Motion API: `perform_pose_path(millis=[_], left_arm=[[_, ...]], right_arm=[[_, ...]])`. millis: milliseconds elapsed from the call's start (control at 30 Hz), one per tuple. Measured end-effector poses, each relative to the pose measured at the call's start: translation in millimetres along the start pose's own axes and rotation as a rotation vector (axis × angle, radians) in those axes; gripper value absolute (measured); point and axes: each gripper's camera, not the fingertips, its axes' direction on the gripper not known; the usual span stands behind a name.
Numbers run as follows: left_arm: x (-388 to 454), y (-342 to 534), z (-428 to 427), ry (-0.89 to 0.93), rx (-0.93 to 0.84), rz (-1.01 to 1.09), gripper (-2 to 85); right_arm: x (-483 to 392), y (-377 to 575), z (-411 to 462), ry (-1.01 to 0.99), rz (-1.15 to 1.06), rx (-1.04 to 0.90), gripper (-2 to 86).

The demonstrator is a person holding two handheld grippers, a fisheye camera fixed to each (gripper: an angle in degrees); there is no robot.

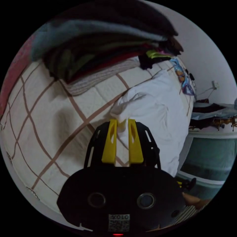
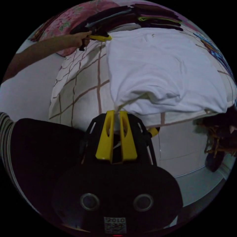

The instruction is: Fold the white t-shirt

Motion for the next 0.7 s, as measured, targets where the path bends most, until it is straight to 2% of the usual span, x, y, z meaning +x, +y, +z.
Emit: perform_pose_path(millis=[133,300,367,433,600,700], left_arm=[[25,39,-26,-0.002,0.107,0.100,5.6],[137,106,-8,0.118,0.043,0.526,5.5],[194,136,19,0.160,-0.019,0.679,5.5],[227,149,41,0.189,-0.053,0.738,5.5],[279,162,95,0.192,-0.195,0.794,5.2],[295,174,126,0.103,-0.298,0.789,5.0]], right_arm=[[26,23,-38,0.093,0.069,0.095,3.3],[61,7,-70,0.163,0.076,0.253,3.6],[74,-9,-72,0.165,0.037,0.230,3.7],[92,-27,-77,0.158,0.010,0.221,3.8],[131,-41,-77,0.138,-0.066,0.135,4.2],[157,-43,-67,0.121,-0.121,0.006,4.2]])
